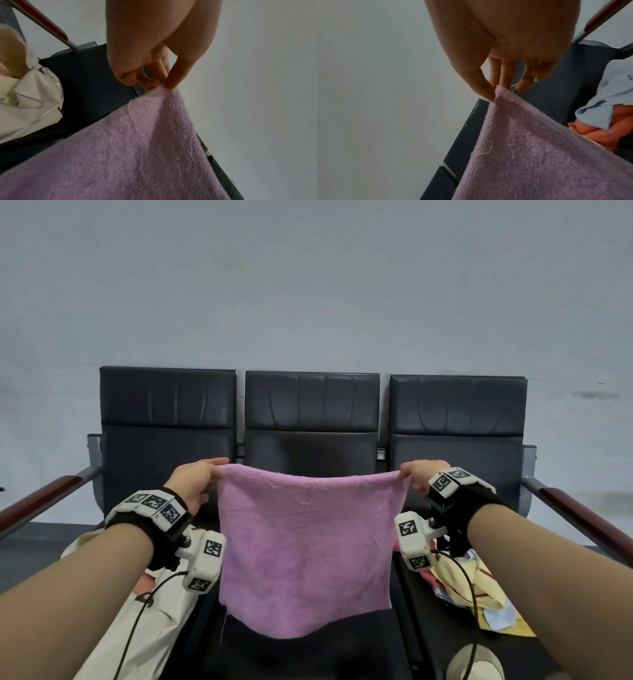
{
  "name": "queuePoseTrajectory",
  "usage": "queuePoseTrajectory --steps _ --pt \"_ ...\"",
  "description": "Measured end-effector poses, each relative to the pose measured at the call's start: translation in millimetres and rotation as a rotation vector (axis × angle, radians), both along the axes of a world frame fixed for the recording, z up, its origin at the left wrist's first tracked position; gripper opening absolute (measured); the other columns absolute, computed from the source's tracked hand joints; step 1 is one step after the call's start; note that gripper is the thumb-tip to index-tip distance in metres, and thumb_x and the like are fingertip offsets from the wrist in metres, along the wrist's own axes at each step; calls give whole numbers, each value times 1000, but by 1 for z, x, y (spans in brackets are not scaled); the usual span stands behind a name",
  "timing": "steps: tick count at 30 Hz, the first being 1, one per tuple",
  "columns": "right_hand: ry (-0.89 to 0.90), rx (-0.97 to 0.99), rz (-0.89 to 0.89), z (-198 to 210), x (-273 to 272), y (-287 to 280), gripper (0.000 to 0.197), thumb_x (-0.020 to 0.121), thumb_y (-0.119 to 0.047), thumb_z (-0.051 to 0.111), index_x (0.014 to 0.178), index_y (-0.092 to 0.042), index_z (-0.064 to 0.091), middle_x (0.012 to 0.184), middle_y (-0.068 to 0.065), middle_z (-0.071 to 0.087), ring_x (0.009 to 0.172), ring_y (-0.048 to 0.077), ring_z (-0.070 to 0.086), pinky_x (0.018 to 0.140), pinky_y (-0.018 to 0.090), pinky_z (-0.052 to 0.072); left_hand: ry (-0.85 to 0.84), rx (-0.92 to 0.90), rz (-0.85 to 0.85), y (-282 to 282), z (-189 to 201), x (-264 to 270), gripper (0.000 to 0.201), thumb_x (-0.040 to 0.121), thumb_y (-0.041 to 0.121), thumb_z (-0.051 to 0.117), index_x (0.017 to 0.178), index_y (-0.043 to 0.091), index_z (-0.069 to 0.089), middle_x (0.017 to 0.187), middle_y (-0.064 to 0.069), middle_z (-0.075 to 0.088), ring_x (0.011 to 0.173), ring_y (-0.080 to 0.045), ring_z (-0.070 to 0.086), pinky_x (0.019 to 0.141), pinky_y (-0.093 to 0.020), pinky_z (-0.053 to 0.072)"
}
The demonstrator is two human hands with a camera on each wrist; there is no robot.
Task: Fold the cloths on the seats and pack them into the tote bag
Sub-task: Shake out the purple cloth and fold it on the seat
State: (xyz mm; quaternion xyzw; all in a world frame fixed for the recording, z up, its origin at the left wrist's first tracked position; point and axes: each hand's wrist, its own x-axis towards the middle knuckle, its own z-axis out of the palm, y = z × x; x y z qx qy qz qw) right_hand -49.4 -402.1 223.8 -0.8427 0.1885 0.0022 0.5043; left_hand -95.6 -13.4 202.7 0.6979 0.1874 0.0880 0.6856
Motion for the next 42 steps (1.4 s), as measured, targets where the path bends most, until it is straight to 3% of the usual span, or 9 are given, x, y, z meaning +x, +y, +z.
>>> queuePoseTrajectory --steps 4,11,14,18,22,25,28,32,42 --pt "-24 241 39 11 27 9 11 83 -13 67 79 -12 57 84 9 61 61 19 61 51 25 50 10 -127 -31 6 12 21 28 84 2 45 105 11 62 78 -4 58 48 -11 39 41 -19 29" --pt "-243 559 14 51 65 17 5 95 -13 53 99 -9 54 82 5 66 57 10 67 59 22 55 -140 -314 -138 13 58 50 25 94 18 39 106 17 61 99 -4 70 72 -20 70 75 -34 46" --pt "-334 579 -37 65 64 20 14 97 -11 50 83 -10 52 48 -4 64 46 7 63 59 21 55 -229 -335 -175 13 72 54 29 96 18 36 113 15 59 106 -5 71 87 -23 71 79 -36 47" --pt "-363 590 -215 58 45 23 10 82 -7 59 73 -4 60 55 10 60 46 20 58 51 26 53 -251 -321 -186 9 61 44 29 94 17 36 107 13 62 101 -7 73 86 -24 70 77 -35 47" --pt "-252 412 -158 3 23 19 13 87 -16 57 75 -13 59 59 4 59 41 13 57 44 22 47 -87 -255 -155 6 4 25 27 89 20 38 94 16 65 80 -3 73 67 -18 70 69 -33 42" --pt "-86 248 -111 -66 -1 14 23 86 -11 58 64 -14 62 68 12 61 54 23 62 48 26 45 74 -192 -146 1 -59 1 28 92 22 37 96 16 64 74 -1 72 70 -19 67 67 -31 40" --pt "133 266 -56 -148 -33 13 12 91 -19 57 81 -14 59 70 5 61 42 13 59 52 25 48 259 -109 -150 -6 -135 -26 28 98 24 36 100 16 62 85 -4 68 75 -21 64 67 -30 39" --pt "387 209 -112 -236 -75 13 9 80 -10 63 84 -2 62 71 16 59 52 27 62 55 31 51 529 -41 -147 -8 -232 -59 17 97 22 48 105 14 61 101 -9 65 71 -23 67 62 -29 43" --pt "571 117 -68 -285 -121 15 19 76 -9 63 92 2 59 75 17 59 58 32 64 59 38 53 682 161 -91 -10 -311 -95 13 96 13 55 108 8 57 84 -12 62 63 -26 65 56 -26 43"
